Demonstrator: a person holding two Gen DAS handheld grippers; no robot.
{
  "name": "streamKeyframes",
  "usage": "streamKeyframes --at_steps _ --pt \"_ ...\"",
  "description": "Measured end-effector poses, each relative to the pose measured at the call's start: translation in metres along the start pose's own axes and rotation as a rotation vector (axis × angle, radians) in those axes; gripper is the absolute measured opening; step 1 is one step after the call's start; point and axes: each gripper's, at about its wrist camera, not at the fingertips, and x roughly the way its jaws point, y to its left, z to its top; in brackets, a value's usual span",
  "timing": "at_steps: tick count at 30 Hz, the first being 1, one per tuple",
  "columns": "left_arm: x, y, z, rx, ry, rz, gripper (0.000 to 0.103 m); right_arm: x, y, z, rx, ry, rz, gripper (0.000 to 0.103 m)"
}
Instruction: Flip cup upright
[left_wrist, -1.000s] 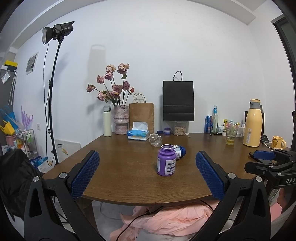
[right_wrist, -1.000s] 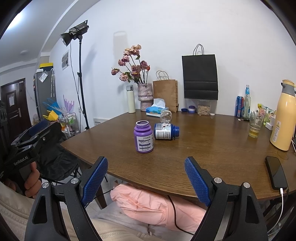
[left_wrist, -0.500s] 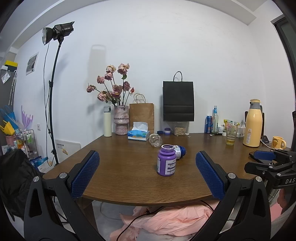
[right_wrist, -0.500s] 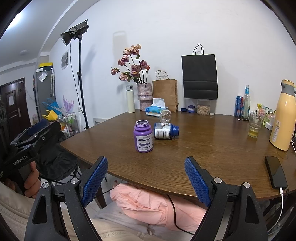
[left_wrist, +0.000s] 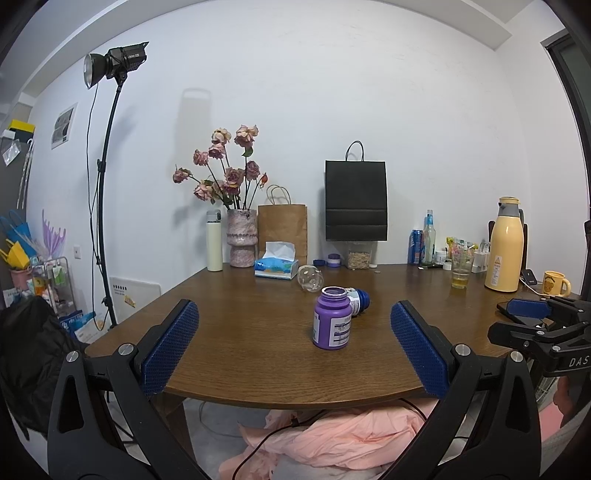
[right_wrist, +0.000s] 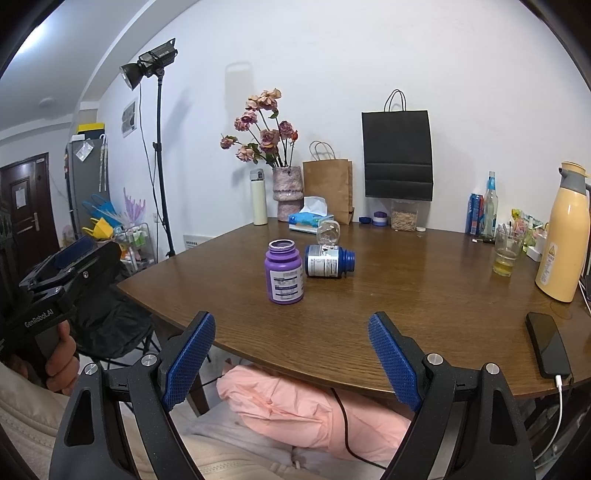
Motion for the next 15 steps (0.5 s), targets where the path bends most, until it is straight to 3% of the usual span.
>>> streamKeyframes --at_steps 15 --pt "0.0013 -0.0009 -0.0028 -0.001 0.004 -0.002 0.103 0.0003 0.0024 -0.0006 -0.001 0.001 -0.002 0.089"
